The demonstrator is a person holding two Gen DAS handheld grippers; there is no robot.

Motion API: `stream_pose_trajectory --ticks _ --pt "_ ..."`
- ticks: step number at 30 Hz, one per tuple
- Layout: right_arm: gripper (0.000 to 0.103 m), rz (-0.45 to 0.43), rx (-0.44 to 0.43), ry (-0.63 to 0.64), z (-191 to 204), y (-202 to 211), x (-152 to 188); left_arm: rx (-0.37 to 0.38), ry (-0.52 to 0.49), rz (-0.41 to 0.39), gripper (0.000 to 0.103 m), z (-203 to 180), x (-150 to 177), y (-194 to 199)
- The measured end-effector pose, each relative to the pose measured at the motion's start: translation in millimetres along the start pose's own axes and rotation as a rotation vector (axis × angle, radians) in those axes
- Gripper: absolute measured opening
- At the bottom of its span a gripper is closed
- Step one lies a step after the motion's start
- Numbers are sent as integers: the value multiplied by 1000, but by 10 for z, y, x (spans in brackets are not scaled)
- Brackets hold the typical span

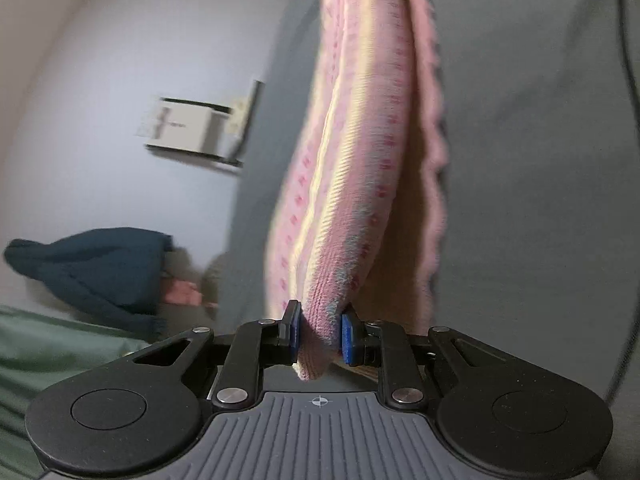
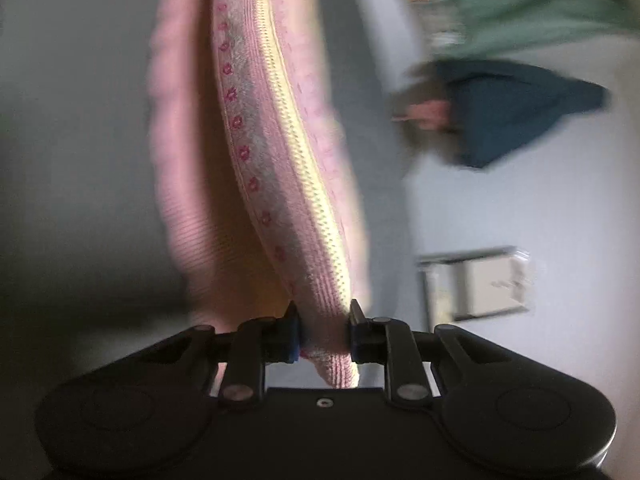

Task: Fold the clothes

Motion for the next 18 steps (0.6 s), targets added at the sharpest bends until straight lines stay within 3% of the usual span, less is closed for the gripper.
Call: stream_pose_trajectory --ticks 1,3,6,10,16,18 --pt "19 7 -28 30 92 -25 8 13 7 9 20 -38 29 -19" --pt "19 1 6 27 61 7 -8 3 33 18 20 -17 73 -33" --pt "19 -18 29 -86 -127 91 -20 -5 91 28 20 101 103 -44" --pt "19 7 -63 3 100 -10 38 112 141 30 20 -5 147 -1" --pt "19 10 -62 -39 90 -85 40 150 239 47 21 -10 303 69" --pt "23 12 -45 -8 120 -104 23 141 241 55 28 -56 344 110"
Point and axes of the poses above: each gripper's, at about its wrist camera, not at the fingertips, and y roughly against the way its jaws point, z to its left, x to its underside, the point moved 6 cm from there along -y, roughly the way its jaws point, and after that the axes turned 3 degrees about -x, right-handed, at the moved point
